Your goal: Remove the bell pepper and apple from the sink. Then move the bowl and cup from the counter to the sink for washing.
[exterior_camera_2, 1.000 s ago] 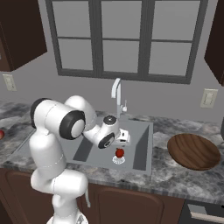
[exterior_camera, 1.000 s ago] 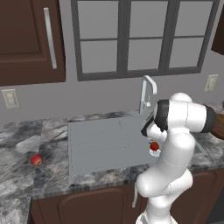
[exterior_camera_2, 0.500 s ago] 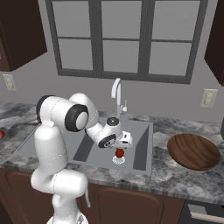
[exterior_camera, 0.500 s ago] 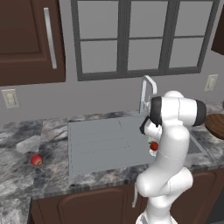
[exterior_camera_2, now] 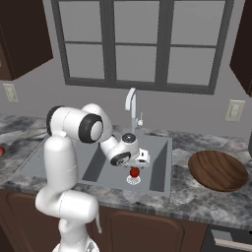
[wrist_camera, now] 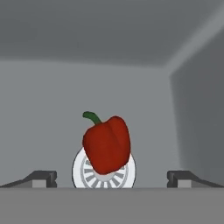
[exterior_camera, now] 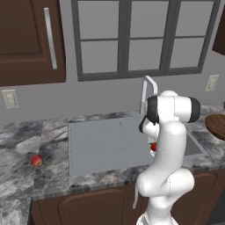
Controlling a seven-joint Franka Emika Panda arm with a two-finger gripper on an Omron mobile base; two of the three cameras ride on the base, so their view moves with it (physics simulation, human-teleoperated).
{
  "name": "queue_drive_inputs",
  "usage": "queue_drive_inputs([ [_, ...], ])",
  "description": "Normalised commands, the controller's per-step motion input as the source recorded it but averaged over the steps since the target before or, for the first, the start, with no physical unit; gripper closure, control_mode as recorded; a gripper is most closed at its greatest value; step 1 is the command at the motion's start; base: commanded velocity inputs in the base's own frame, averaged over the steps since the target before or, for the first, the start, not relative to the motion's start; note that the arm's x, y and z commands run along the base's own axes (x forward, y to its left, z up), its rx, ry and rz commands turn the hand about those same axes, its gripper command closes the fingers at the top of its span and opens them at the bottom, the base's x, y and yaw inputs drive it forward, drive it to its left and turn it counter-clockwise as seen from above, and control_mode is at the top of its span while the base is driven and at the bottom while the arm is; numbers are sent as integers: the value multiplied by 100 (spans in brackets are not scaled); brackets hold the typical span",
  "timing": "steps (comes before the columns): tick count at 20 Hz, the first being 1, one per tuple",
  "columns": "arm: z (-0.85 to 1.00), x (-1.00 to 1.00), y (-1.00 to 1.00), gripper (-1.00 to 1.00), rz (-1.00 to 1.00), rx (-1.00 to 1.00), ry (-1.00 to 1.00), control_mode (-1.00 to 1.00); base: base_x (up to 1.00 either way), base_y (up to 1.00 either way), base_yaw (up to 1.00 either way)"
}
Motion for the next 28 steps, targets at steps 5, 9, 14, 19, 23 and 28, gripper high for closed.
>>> queue_drive_inputs([
  [5, -17, 3, -2, -100, 0, 0, 0, -100, 0, 0, 0],
  [9, -13, 3, 0, -100, 0, 0, 0, -100, 0, 0, 0],
  [14, -9, 2, 0, -100, 1, 0, 0, -100, 0, 0, 0],
  [19, -9, 5, 0, -100, 0, 0, 0, -100, 0, 0, 0],
  [23, -10, 8, 0, -100, 0, 0, 0, -100, 0, 0, 0],
  [28, -11, 13, 0, -100, 1, 0, 0, -100, 0, 0, 0],
])
